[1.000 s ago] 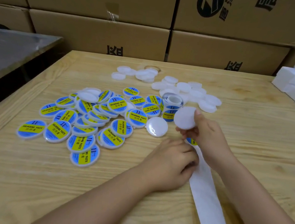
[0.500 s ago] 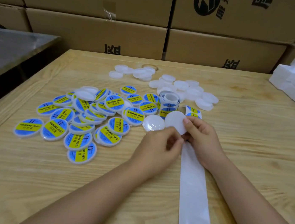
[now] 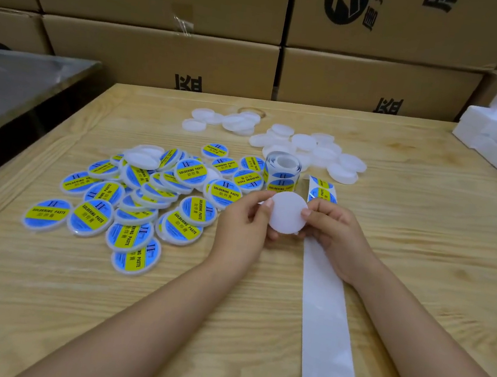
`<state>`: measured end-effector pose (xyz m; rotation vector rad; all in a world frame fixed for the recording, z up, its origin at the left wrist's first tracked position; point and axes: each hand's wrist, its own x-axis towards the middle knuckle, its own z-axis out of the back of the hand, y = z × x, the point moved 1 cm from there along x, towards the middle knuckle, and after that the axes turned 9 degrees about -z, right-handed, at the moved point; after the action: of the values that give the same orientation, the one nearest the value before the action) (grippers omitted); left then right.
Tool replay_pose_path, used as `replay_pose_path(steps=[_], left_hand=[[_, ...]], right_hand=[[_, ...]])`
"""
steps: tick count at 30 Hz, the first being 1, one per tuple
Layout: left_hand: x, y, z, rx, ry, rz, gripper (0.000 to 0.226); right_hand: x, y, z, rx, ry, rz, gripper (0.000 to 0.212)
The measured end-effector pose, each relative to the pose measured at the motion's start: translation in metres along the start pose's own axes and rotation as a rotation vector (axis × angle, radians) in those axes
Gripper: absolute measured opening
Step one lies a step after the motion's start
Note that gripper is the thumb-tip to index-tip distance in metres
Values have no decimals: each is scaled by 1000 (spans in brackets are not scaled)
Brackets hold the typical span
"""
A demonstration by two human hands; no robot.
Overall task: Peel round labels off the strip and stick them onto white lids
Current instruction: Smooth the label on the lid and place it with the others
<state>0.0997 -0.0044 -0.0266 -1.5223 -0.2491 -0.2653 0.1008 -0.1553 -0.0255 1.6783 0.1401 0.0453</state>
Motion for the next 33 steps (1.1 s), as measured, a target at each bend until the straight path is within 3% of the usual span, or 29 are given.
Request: replay_pose_path(steps=[4, 8, 10, 12, 16, 18, 20, 23, 26, 29, 33], left_hand=[[2, -1, 1, -39, -33, -15, 22], [1, -3, -2, -255, 58, 99, 16], [-3, -3, -3, -115, 74, 79, 9], [-12, -5, -5, 79, 150, -61, 9], [-29, -11, -14, 458, 588, -299, 7], [-30, -13, -15, 579, 678, -313, 11], [-30, -16, -14, 611, 677, -332, 13], [-29, -15, -12, 605, 668, -340, 12], [-27, -12, -10, 502, 660, -334, 6], [-23, -9, -9, 340, 616, -261, 7], [-19, -5, -8, 249, 573, -193, 7]], right_hand=[[-1, -1, 0, -72, 27, -1, 16], [-1, 1, 1, 59, -37, -20, 20], [1, 2, 1, 144, -112, -55, 23], [3, 4, 4, 212, -200, -120, 33], [5, 6, 14, 504, -236, -212, 35], [7, 5, 17, 569, -266, -186, 27], [6, 5, 18, 361, -345, -48, 19], [2, 6, 21, -534, -490, 185, 17], [3, 2, 28, -1073, -321, 159, 32], [2, 1, 33, -1177, -245, 79, 45], [0, 5, 28, -1120, -291, 147, 36]])
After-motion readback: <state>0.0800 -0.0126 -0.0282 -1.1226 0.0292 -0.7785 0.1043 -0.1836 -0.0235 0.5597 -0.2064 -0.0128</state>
